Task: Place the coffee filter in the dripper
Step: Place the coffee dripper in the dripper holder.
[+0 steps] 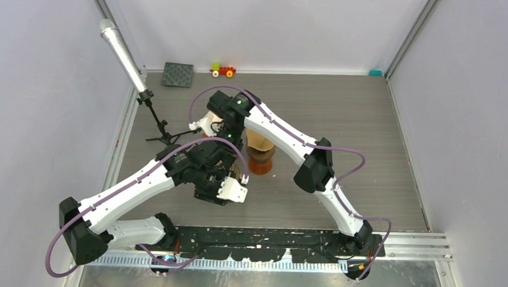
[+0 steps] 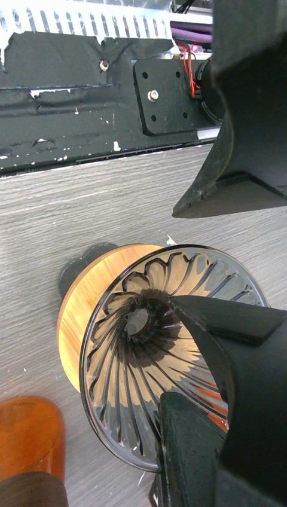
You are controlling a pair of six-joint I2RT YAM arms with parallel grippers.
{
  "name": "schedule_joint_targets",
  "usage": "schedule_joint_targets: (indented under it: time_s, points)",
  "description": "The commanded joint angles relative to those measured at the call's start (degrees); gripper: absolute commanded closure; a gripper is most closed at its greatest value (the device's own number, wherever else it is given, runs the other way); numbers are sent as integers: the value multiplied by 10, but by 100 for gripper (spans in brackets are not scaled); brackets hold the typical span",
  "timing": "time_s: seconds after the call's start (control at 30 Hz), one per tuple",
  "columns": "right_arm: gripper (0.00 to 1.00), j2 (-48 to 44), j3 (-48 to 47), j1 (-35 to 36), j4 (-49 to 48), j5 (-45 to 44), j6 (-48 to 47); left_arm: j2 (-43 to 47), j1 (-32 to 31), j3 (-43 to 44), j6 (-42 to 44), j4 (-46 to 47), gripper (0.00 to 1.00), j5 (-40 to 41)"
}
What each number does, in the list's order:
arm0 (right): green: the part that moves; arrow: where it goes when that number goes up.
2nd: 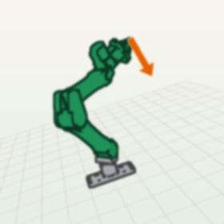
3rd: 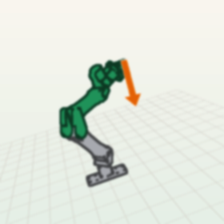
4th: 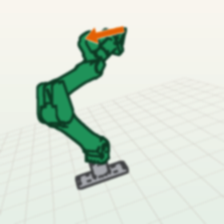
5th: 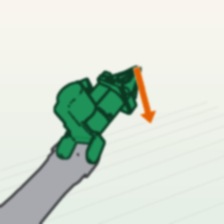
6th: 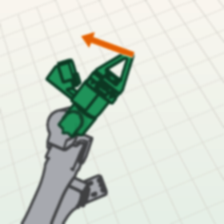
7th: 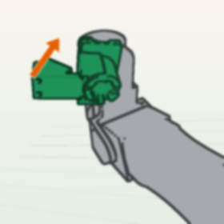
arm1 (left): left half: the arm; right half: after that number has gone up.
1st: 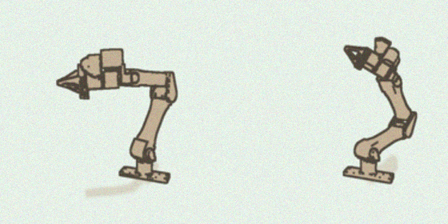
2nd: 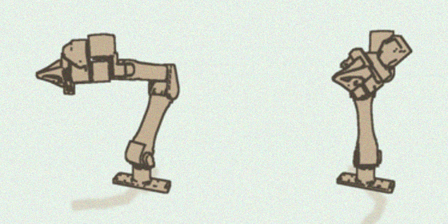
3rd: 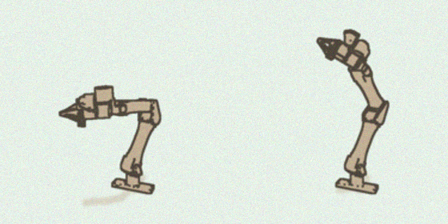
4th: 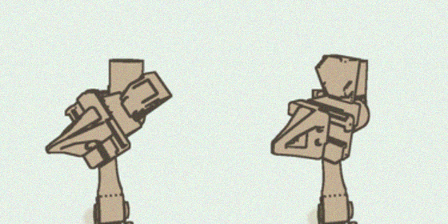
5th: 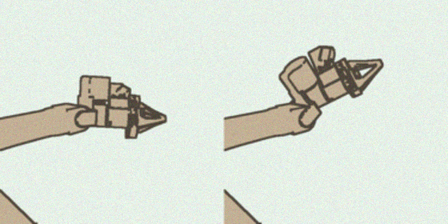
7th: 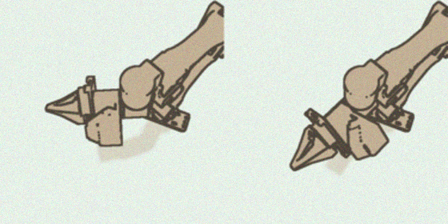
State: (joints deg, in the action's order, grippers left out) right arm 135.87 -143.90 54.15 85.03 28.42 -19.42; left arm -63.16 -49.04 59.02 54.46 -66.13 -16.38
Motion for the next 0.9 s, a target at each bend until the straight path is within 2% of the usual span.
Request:
schedule_joint_targets:
  time_s: [0.0,0.3,0.87]
  points:
    - [99,18,-22,1,3,1,-6,12,-3,-13,7,35,50,13]
    - [99,21,-27,0,7,-1,-7,14,-4,-23,-1,54,73,12]
    - [99,38,-26,0,8,-25,-3,26,-4,-62,-35,70,91,-18]
